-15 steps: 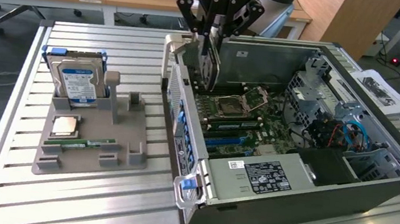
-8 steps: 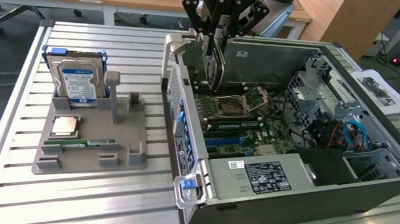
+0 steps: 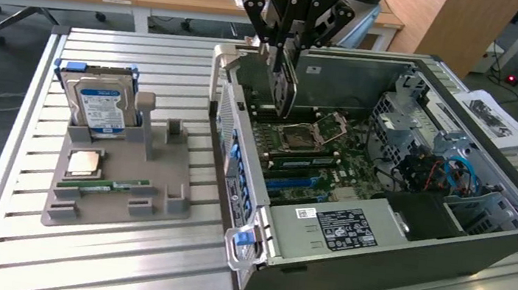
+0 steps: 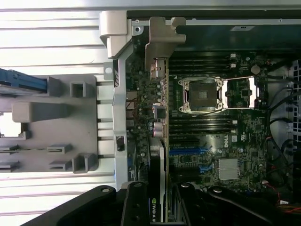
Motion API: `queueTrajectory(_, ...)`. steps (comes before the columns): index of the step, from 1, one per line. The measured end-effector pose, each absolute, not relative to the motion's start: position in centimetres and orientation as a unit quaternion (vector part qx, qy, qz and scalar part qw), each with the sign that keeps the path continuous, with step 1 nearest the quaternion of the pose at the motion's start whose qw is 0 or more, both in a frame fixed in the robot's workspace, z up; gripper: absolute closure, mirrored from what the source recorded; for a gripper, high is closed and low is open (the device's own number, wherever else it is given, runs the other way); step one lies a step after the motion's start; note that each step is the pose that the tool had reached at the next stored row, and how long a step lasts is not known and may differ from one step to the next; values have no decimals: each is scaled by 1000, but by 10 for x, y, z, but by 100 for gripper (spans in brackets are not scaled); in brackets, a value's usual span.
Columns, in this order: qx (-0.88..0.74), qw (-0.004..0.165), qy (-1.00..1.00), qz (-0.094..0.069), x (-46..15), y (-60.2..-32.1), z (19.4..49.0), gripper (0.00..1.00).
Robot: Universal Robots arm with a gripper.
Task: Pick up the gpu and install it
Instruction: 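Pick up the gpu and move the gpu toward the slot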
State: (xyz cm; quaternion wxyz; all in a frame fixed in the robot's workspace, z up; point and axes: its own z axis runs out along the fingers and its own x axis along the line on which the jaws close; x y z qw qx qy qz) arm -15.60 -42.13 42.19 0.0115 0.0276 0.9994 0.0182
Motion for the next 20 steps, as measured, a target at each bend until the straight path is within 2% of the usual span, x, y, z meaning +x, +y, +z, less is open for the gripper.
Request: queueTrajectory(20, 28, 11, 999, 18, -133, -421, 422, 73)
